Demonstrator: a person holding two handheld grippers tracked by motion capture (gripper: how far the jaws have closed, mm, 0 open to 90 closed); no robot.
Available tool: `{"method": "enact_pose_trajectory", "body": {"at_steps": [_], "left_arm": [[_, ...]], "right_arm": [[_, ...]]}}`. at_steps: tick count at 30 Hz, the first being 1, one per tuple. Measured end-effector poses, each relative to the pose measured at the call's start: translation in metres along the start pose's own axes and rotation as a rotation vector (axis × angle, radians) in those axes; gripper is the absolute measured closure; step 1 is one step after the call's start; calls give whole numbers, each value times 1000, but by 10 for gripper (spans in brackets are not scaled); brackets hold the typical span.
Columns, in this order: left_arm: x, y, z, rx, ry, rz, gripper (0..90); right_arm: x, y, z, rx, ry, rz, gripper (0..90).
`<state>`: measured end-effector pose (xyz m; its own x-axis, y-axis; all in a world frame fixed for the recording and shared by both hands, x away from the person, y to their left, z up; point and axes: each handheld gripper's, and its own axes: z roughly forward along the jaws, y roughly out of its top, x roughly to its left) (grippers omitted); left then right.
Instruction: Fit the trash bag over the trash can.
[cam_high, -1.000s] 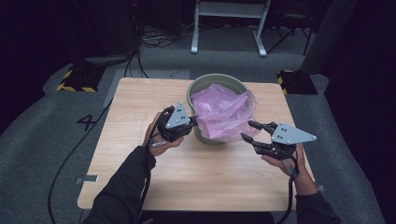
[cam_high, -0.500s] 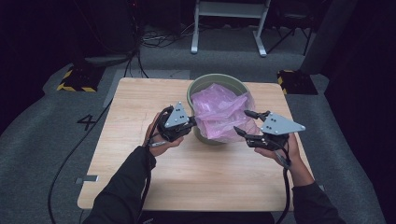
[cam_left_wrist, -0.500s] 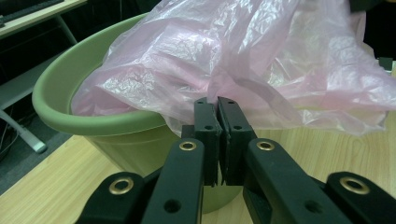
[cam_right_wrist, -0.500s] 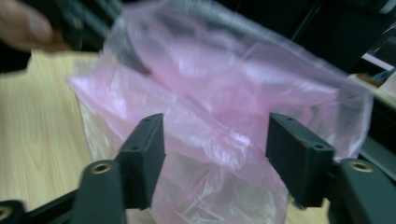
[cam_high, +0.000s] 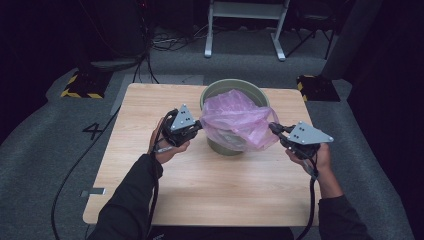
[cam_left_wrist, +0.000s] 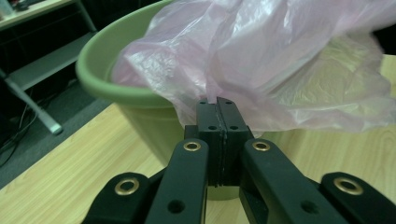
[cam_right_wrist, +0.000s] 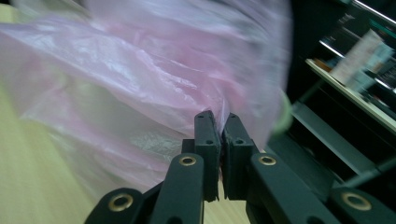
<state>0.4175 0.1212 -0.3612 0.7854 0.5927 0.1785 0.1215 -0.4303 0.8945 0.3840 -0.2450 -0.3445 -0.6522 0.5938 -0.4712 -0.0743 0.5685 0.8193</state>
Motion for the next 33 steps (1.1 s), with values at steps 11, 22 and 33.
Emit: {"method": "enact_pose_trajectory", "body": {"at_steps": [11, 22, 33], "left_arm": [[20, -3, 6, -5, 28, -48, 887], [-1, 13, -30, -69, -20, -36, 178], [-28, 32, -55, -121, -114, 13, 155]], "right_arm": [[-30, -7, 21, 77, -127, 38, 882], [-28, -2, 14, 25, -85, 75, 875], [-25, 4, 15, 26, -88, 71, 856]]}}
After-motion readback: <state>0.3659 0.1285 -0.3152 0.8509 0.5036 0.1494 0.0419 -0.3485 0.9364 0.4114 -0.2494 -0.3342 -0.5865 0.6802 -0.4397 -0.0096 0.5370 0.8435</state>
